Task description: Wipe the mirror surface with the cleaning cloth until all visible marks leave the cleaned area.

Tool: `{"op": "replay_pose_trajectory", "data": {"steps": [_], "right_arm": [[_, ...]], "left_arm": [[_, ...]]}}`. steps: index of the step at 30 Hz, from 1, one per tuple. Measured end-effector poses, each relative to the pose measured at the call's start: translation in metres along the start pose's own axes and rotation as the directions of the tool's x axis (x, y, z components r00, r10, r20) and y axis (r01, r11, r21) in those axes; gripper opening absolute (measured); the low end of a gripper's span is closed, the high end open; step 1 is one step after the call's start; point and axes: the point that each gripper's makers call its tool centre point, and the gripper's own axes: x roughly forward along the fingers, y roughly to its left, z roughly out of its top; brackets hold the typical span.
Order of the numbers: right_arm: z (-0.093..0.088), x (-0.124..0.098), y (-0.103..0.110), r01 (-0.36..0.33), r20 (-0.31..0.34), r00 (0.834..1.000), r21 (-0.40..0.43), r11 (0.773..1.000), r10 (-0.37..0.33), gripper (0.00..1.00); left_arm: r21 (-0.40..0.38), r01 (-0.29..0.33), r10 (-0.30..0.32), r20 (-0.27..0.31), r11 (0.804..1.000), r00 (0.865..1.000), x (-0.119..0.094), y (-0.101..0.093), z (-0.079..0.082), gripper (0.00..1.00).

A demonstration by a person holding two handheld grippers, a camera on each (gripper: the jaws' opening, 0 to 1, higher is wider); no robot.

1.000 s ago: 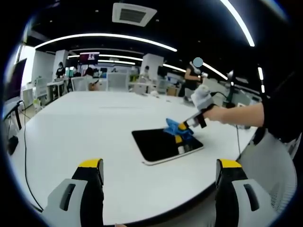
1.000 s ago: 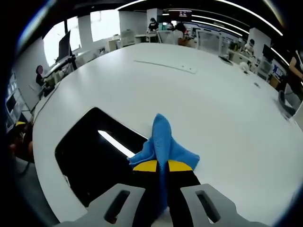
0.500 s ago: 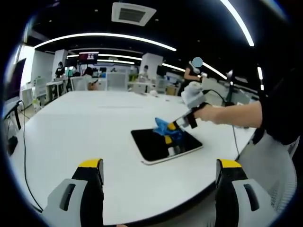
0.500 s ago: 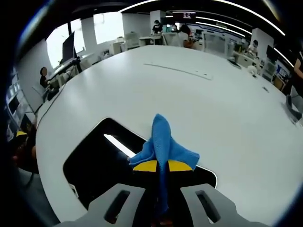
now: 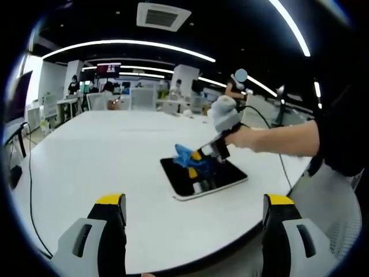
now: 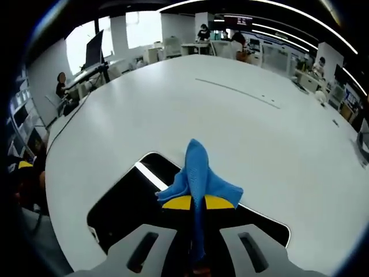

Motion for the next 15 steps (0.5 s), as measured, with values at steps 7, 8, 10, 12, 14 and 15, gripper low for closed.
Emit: {"op": "replay_pose_trajectory", "data": {"steps": [7,8,10,12,14,15], "right_arm": [[0.011,0.008,0.022,-0.033,0.015,0.999,-0.025,0.999,0.034,0.01],[0.012,0.009,0.028,-0.040,0.015,0.999,-0.032,0.999,0.040,0.01],[0.016,0.012,0.034,-0.050,0.014,0.999,-0.044,0.998,0.051,0.01],[0.018,0.014,0.037,-0.055,0.012,0.998,-0.055,0.997,0.056,0.01],[0.020,0.016,0.041,-0.063,0.013,0.998,-0.061,0.996,0.064,0.01],[0.021,0.017,0.044,-0.067,0.013,0.998,-0.064,0.996,0.068,0.01]], "left_arm": [[-0.002,0.003,-0.003,-0.002,1.000,1.000,0.000,-0.001,0.000,0.99],[-0.001,0.005,-0.005,-0.002,1.000,1.000,0.000,-0.001,0.000,0.99],[0.000,0.005,-0.005,-0.002,1.000,1.000,0.000,-0.001,0.000,0.99],[-0.001,0.006,-0.006,-0.002,1.000,1.000,0.000,-0.001,0.000,0.99],[-0.002,0.006,-0.006,0.000,1.000,1.000,0.000,-0.001,0.000,0.99],[-0.003,0.007,-0.007,-0.001,1.000,1.000,0.000,-0.002,0.000,0.99]]}}
